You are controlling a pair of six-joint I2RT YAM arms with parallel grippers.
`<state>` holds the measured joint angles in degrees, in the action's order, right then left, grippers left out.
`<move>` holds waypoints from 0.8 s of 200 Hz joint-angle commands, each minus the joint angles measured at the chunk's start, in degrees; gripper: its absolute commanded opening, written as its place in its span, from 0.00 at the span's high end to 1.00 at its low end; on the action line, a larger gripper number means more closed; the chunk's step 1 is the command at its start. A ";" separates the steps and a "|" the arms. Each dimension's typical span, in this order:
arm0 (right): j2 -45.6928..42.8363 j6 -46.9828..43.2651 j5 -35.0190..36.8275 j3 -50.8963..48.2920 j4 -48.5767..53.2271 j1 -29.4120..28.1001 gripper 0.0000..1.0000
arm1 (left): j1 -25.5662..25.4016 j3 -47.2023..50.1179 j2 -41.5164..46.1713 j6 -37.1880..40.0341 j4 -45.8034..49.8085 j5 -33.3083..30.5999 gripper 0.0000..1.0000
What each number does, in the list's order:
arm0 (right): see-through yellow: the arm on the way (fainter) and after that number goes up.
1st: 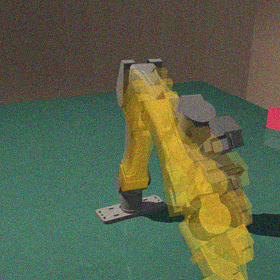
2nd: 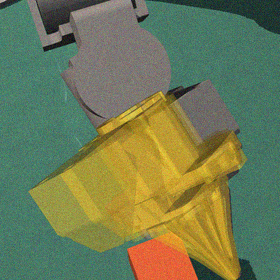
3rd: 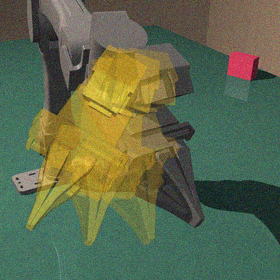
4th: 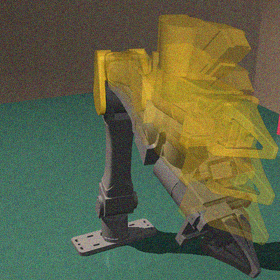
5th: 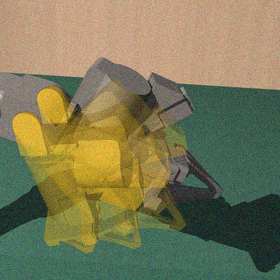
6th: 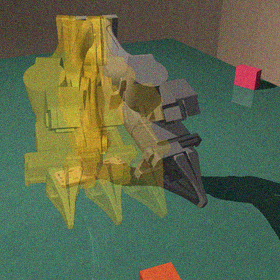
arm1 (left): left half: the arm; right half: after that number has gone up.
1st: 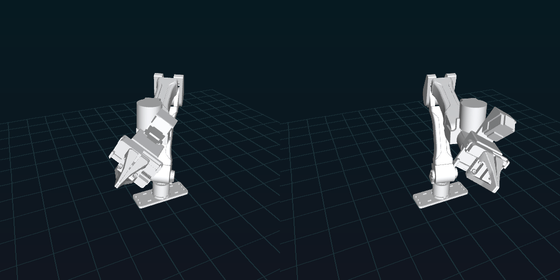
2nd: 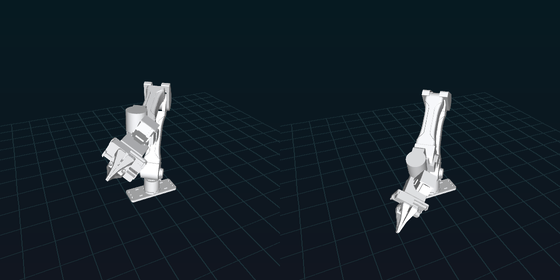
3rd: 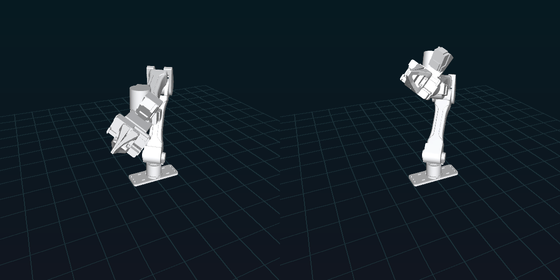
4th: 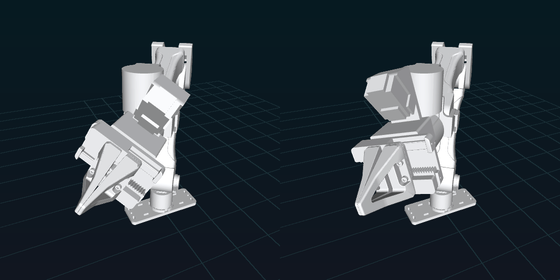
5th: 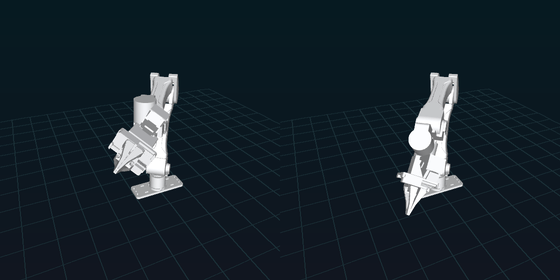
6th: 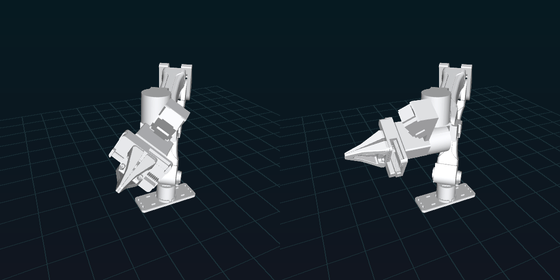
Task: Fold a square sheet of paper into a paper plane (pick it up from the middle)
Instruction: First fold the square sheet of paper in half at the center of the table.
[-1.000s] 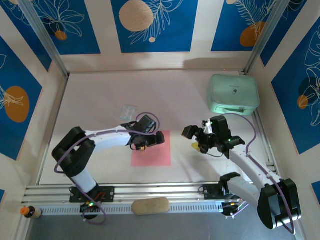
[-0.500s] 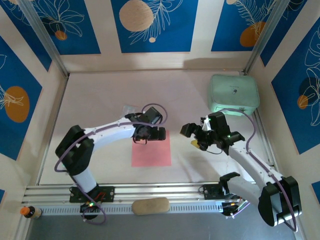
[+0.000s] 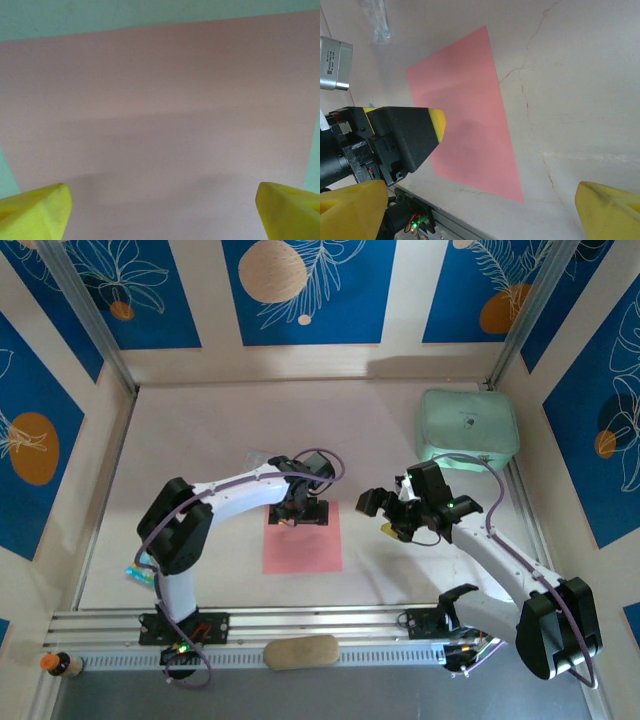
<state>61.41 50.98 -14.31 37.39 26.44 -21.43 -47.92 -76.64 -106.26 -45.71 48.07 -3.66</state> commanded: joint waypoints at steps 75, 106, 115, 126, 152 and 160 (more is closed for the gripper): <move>1.56 -1.74 -1.16 0.71 0.35 -0.37 0.03 | -0.64 -1.05 -3.59 -5.18 1.45 1.13 0.05; 2.02 -1.84 -1.23 0.67 0.29 -0.28 0.03 | -1.10 -1.49 -4.31 -6.07 1.58 0.87 0.04; 2.20 -1.96 -1.25 0.67 0.36 -0.29 0.02 | -1.12 -1.49 -4.52 -6.69 1.83 0.60 0.04; 2.39 -2.03 -1.34 0.67 0.50 -0.33 0.02 | -1.17 -1.49 -4.74 -7.17 1.94 0.26 0.04; 2.38 -2.24 -1.43 0.57 0.39 -0.20 0.02 | -1.28 -1.62 -5.15 -7.71 1.97 -0.67 0.03; 2.40 -2.30 -1.42 0.56 0.32 -0.11 0.02 | -1.23 -1.90 -5.57 -7.86 2.20 -1.07 0.03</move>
<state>63.46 49.52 -14.41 37.41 26.37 -21.41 -48.66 -76.71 -110.13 -51.72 48.07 -3.11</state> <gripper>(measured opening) 0.977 0.966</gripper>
